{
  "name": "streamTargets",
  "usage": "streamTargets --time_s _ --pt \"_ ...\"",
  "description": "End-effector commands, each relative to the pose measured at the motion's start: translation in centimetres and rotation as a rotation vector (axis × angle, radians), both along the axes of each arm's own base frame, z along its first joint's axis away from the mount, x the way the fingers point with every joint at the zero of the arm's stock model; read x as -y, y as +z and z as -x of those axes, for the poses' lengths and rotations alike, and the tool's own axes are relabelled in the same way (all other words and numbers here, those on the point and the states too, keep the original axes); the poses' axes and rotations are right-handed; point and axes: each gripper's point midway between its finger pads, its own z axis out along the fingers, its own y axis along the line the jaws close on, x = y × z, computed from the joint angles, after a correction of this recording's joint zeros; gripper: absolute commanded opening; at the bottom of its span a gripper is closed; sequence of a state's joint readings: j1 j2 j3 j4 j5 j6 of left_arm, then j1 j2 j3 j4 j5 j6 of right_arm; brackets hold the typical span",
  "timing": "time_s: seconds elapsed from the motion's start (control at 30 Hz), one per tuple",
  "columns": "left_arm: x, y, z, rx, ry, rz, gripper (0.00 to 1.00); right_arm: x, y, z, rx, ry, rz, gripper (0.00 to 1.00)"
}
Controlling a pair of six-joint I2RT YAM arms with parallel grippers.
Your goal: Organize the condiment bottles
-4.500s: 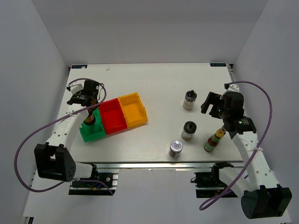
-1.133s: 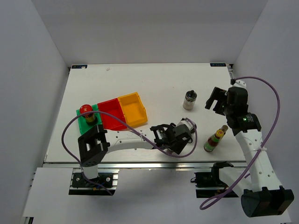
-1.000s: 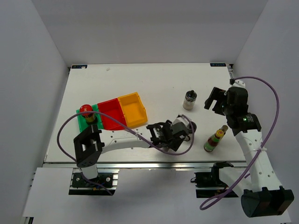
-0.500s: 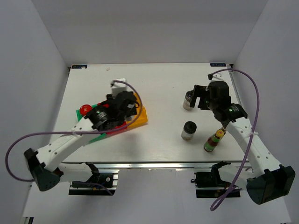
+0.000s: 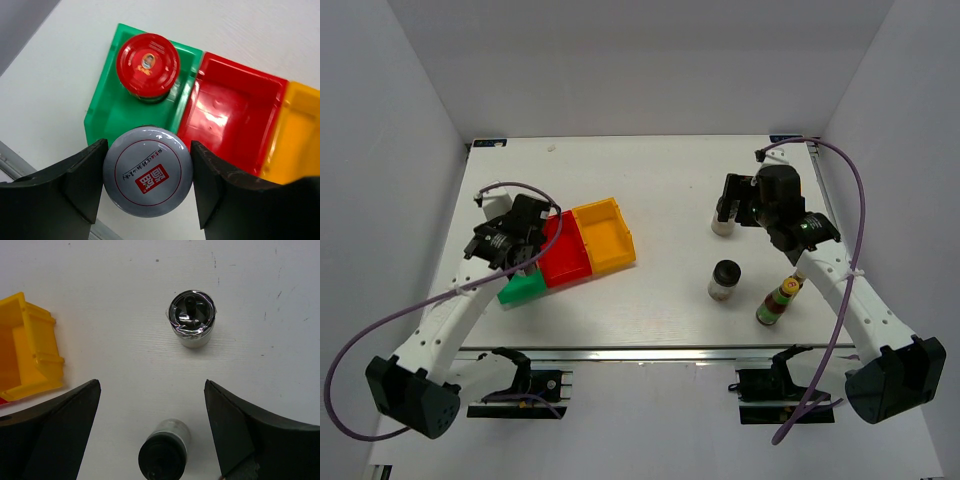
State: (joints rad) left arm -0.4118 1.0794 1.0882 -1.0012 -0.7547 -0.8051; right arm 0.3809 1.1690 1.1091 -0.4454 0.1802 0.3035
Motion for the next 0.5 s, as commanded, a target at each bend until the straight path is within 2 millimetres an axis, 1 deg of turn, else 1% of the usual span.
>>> streamTargets --time_s 0.0,0.03,0.07,0.1,0.13,0.17,0.2,0.23,0.27,0.4,0.43,0.47 --pt "-1.8 0.8 -2.0 0.078 0.108 0.026 0.0 -0.3 2.4 -0.9 0.077 0.009 -0.008 0.89" --pt "-2.2 0.6 -2.2 0.081 0.126 0.026 0.01 -0.2 2.3 -0.9 0.077 0.004 -0.001 0.89" --pt "-3.1 0.3 -2.2 0.078 0.157 0.025 0.01 0.0 2.2 -1.0 0.076 0.0 0.009 0.89" --pt "-3.4 0.0 -2.3 0.077 0.171 0.026 0.01 0.1 2.1 -1.0 0.076 -0.002 0.013 0.89" --pt "-3.7 -0.8 -2.2 0.066 0.18 0.022 0.01 0.2 1.9 -1.0 0.076 -0.009 0.019 0.89" --pt "-4.1 -0.8 -2.7 0.09 0.194 0.032 0.01 0.3 1.8 -1.0 0.075 -0.009 0.022 0.89" --pt "-4.2 -1.1 -2.8 0.093 0.2 0.035 0.01 0.3 1.8 -1.0 0.077 -0.008 0.024 0.89" --pt "-4.4 -1.9 -2.7 0.084 0.205 0.036 0.01 0.3 1.7 -1.1 0.076 -0.008 0.023 0.89" --pt "-4.6 -2.0 -2.9 0.098 0.215 0.044 0.02 0.3 1.6 -1.1 0.075 -0.009 0.026 0.89" --pt "-4.8 -3.3 -2.9 0.108 0.224 0.052 0.02 0.3 1.3 -1.2 0.072 -0.008 0.032 0.89" --pt "-4.8 -3.3 -3.1 0.13 0.225 0.058 0.02 0.2 1.2 -1.2 0.07 -0.003 0.031 0.89" --pt "-4.8 -4.0 -2.9 0.124 0.228 0.056 0.02 0.2 1.1 -1.2 0.067 -0.001 0.033 0.89"
